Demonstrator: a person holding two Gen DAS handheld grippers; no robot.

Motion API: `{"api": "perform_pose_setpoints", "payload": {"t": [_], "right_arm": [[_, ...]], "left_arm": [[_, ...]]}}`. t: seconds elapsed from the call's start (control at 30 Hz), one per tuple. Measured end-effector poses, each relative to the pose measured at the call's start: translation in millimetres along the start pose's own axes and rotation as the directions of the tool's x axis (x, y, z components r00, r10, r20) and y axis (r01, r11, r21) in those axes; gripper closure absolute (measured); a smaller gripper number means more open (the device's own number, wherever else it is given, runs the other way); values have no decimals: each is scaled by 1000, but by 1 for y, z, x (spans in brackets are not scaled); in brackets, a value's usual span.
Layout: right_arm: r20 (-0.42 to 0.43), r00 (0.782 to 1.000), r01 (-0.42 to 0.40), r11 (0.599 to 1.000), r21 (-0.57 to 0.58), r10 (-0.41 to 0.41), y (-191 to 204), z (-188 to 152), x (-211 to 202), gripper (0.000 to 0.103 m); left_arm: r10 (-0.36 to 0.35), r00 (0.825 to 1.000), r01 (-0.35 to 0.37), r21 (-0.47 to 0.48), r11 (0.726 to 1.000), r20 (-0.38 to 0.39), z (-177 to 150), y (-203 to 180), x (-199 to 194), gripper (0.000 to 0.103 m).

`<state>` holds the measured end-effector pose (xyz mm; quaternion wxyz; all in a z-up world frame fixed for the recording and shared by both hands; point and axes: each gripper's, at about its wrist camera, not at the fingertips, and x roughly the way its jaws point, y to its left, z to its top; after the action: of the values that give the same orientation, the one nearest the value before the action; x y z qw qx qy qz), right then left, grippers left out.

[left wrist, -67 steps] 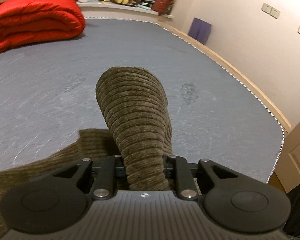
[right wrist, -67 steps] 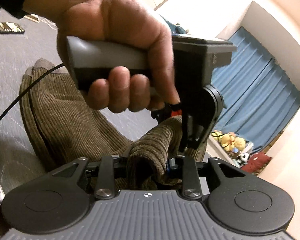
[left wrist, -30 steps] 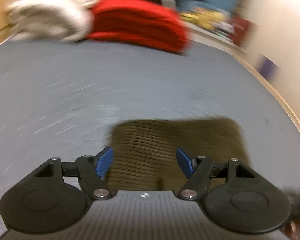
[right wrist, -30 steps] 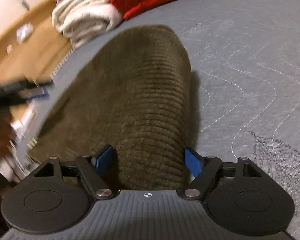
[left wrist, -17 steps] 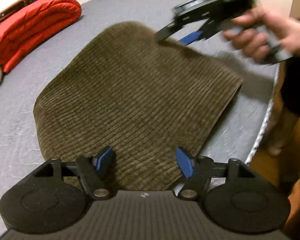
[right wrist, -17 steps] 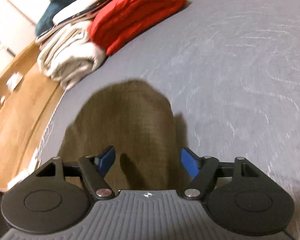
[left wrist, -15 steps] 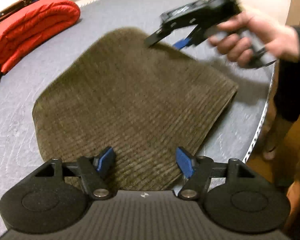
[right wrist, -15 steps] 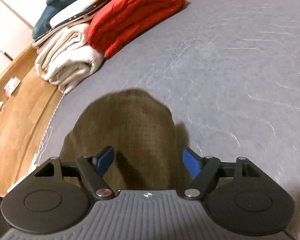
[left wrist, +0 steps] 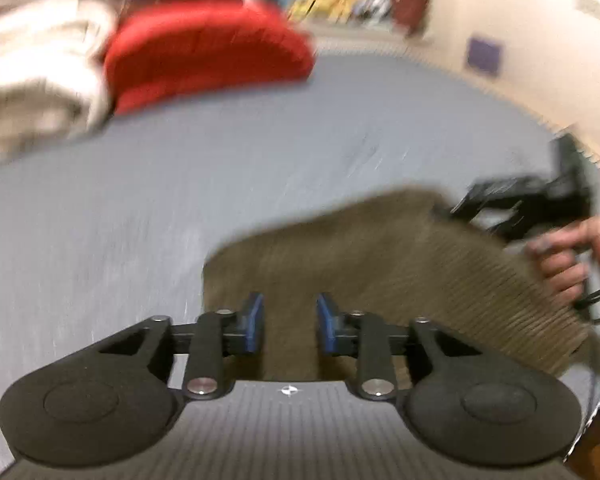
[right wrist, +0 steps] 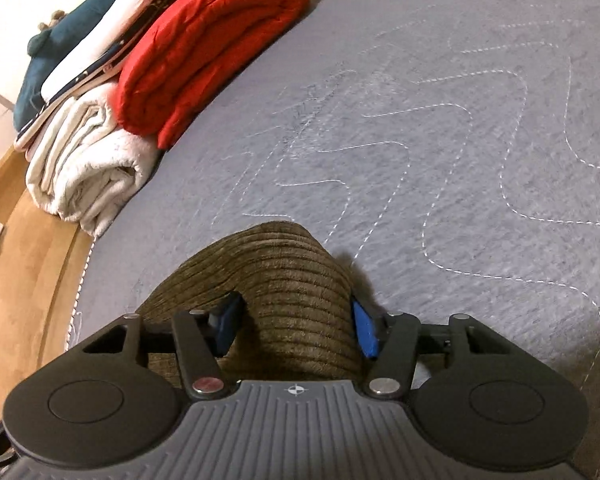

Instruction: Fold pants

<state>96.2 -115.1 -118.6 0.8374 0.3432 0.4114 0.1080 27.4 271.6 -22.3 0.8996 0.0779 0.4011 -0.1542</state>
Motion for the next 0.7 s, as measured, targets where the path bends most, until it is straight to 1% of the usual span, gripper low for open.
{"api": "perform_pose_setpoints", "payload": {"t": [0.03,0.07,0.1,0.13,0.17,0.2,0.23,0.27,0.3,0.37,0.4,0.5,0.6,0.63,0.7], "right_arm": [[0,1000,-4,1000,-11,4,0,-1,-1,44],[-2,1000,-13,1000,-28,13,2,-1,0,42],[-5,1000,-18,998,-60,18,4,-2,-1,40],[-5,1000,-15,996,-85,15,6,-2,-3,39],[-11,1000,-13,996,-90,12,8,-1,-5,35],[-28,1000,-8,996,-84,6,9,0,-9,32],[-45,999,0,997,-82,-4,11,2,-13,30],[-59,998,14,996,-89,-20,13,3,-18,28],[-70,997,33,993,-109,-41,15,4,-26,25],[-84,993,71,986,-151,-84,19,5,-40,22],[-92,989,96,982,-163,-112,20,5,-45,20],[-160,974,114,961,-250,-157,28,-1,-51,17],[-209,967,71,939,-338,-148,36,-15,-49,12],[-229,965,42,934,-355,-130,39,-20,-45,12],[-281,956,-29,927,-375,-84,40,-30,-35,12]], "left_arm": [[3,998,-4,-11,1000,-68,-2,0,13,75],[9,997,-8,3,1000,-83,-7,0,17,75],[11,997,-10,16,1000,-73,-7,-2,13,75],[8,997,-8,-4,1000,-72,-4,-2,7,74],[0,998,-2,-44,999,-60,0,1,4,66],[-12,999,8,-95,995,-32,1,5,-3,46],[-11,1000,11,-140,990,1,2,9,-8,31],[6,1000,0,-190,982,30,2,13,-13,6],[22,999,-12,-223,975,41,4,17,-13,1],[26,999,-16,-277,961,33,8,25,-7,1],[11,1000,-5,-309,951,16,6,31,-2,1],[-82,995,56,-385,921,-51,-4,44,13,1],[-137,985,78,-435,897,-106,-16,50,29,1],[-156,981,88,-457,885,-113,-21,54,38,1],[-203,973,118,-509,853,-113,-28,59,49,1]]}}
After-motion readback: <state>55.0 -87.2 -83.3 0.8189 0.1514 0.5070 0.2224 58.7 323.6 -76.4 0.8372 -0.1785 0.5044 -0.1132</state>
